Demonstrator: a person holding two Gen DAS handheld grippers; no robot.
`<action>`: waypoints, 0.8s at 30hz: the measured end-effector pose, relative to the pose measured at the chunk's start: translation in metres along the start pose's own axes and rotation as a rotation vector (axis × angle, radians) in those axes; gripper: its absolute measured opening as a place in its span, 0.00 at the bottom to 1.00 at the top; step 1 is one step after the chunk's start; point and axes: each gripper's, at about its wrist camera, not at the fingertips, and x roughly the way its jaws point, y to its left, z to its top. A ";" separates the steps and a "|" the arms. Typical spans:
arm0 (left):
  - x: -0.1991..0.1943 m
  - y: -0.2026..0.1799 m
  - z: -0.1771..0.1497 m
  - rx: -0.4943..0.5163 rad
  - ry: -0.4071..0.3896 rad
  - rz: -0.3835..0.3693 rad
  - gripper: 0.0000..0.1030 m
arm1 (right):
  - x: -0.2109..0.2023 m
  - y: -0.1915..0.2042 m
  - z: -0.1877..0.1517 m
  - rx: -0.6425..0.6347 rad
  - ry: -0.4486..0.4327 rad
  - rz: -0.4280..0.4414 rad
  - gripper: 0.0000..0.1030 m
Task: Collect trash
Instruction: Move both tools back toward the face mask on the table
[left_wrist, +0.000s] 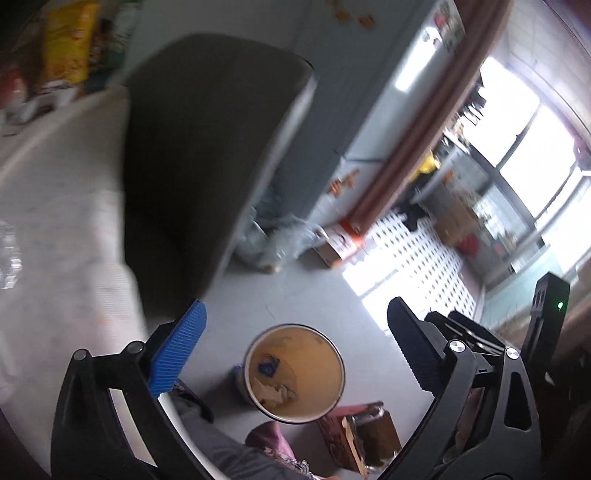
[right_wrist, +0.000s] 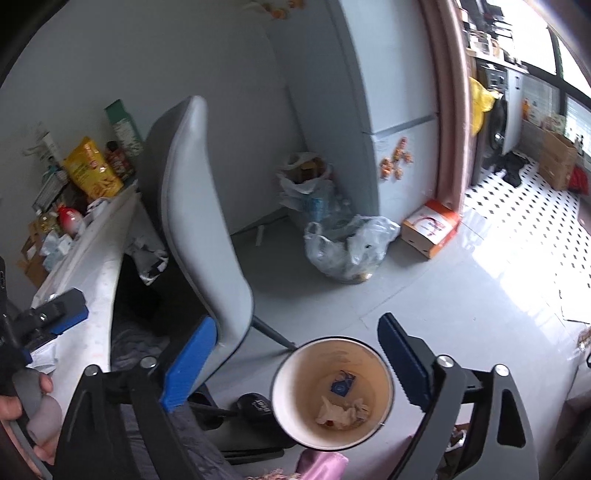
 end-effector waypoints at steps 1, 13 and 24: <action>-0.008 0.005 0.001 -0.009 -0.016 0.011 0.94 | 0.000 0.006 0.000 -0.005 -0.003 0.007 0.89; -0.090 0.064 -0.005 -0.090 -0.171 0.102 0.94 | -0.007 0.093 -0.003 -0.110 -0.004 0.091 0.93; -0.143 0.121 -0.021 -0.187 -0.262 0.191 0.94 | -0.008 0.160 -0.009 -0.195 0.010 0.159 0.93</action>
